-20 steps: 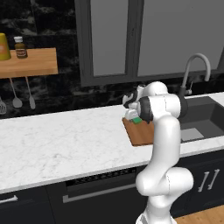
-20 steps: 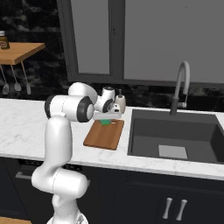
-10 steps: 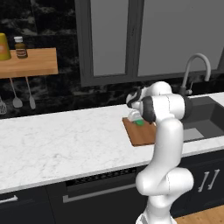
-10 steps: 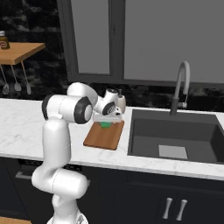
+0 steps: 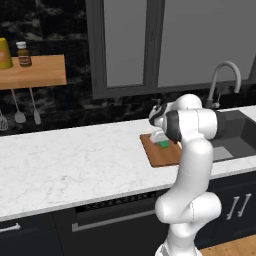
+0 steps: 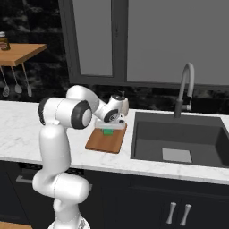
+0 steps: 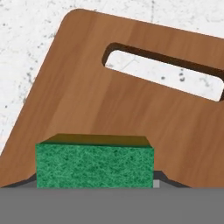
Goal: Pick up the sponge from the counter and clean the cutting board by briefly scrubbing or pressing down on the cutting board. Once finished, release the sponge.
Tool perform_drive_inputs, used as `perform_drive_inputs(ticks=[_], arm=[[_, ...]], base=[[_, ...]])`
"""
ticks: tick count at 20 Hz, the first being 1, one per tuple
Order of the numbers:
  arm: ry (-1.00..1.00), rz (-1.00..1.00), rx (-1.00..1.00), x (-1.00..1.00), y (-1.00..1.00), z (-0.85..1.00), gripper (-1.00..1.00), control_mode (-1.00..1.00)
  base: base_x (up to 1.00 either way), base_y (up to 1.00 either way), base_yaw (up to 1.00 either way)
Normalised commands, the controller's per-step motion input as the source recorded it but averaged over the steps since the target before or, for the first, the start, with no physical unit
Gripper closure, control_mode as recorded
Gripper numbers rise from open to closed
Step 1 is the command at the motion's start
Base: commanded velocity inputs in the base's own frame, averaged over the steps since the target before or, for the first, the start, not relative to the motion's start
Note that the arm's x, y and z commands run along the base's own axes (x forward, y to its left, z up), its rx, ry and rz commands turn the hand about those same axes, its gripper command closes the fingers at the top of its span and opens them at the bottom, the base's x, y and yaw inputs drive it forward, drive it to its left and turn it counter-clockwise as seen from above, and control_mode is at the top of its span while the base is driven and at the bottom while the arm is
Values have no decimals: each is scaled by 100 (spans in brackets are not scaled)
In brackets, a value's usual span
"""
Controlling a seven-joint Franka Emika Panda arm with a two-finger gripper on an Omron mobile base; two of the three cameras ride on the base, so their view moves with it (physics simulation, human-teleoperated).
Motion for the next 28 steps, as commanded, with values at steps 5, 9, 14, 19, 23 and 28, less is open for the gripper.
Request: perform_drive_inputs(ticks=[5,9,14,19,23,28], arm=[[-5,0,0,-88,0,-55,100,-100],[-9,0,0,-100,0,-56,100,-100],[-9,0,0,-100,0,-61,100,-100],[-8,0,0,-100,0,-63,100,-100],[-4,0,0,-95,0,-65,100,-100],[-1,0,0,-50,-1,-48,100,-100]], base=[[0,0,0],[0,0,0],[0,0,0],[0,0,0],[0,0,0],[0,0,0]])
